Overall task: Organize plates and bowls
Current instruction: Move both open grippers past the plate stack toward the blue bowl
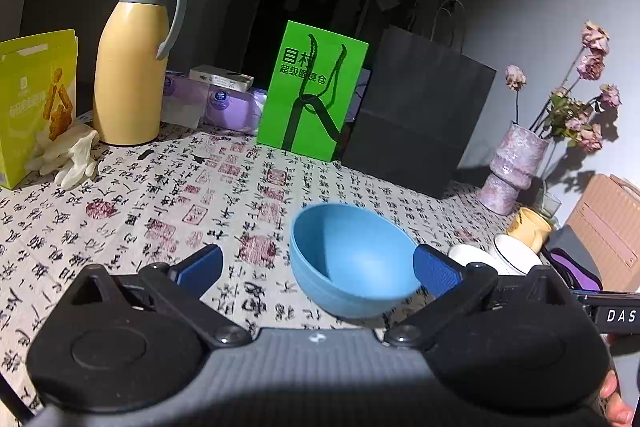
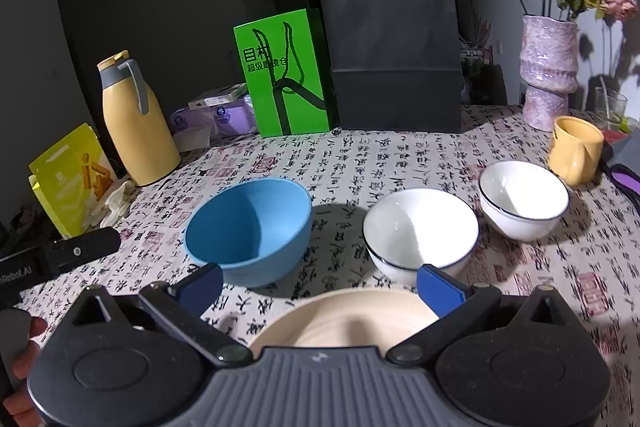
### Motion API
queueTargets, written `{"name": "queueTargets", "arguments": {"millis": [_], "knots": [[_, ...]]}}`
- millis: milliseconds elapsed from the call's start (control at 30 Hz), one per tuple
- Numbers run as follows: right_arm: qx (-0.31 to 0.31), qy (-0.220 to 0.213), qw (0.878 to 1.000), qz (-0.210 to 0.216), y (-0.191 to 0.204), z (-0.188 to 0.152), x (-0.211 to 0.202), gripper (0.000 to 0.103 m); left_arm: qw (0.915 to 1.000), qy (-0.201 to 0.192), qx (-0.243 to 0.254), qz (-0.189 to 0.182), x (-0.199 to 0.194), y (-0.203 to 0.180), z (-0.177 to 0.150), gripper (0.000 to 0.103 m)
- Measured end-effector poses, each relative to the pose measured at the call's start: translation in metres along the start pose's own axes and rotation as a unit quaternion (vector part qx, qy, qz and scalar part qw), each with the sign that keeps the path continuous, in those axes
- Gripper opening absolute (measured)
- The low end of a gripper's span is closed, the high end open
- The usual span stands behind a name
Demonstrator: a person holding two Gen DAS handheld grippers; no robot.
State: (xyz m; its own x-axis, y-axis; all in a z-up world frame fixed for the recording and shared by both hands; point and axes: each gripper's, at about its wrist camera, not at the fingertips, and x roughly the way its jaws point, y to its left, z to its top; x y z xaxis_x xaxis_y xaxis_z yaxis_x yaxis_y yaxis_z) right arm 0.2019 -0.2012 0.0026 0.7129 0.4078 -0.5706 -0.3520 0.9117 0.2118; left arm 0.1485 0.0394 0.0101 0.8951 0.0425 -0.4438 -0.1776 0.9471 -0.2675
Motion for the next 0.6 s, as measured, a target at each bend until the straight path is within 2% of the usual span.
{"name": "queueTargets", "arguments": {"millis": [167, 600], "knots": [[-0.011, 0.01, 1.0, -0.004, 0.008, 0.013, 0.02, 0.103, 1.0, 0.001, -0.005, 0.001, 0.016, 0.006, 0.008, 0.103], [-0.025, 0.05, 0.998, -0.027, 0.022, 0.041, 0.079, 0.103, 0.9961, 0.033, -0.051, 0.063, 0.066, 0.018, 0.021, 0.103]]}}
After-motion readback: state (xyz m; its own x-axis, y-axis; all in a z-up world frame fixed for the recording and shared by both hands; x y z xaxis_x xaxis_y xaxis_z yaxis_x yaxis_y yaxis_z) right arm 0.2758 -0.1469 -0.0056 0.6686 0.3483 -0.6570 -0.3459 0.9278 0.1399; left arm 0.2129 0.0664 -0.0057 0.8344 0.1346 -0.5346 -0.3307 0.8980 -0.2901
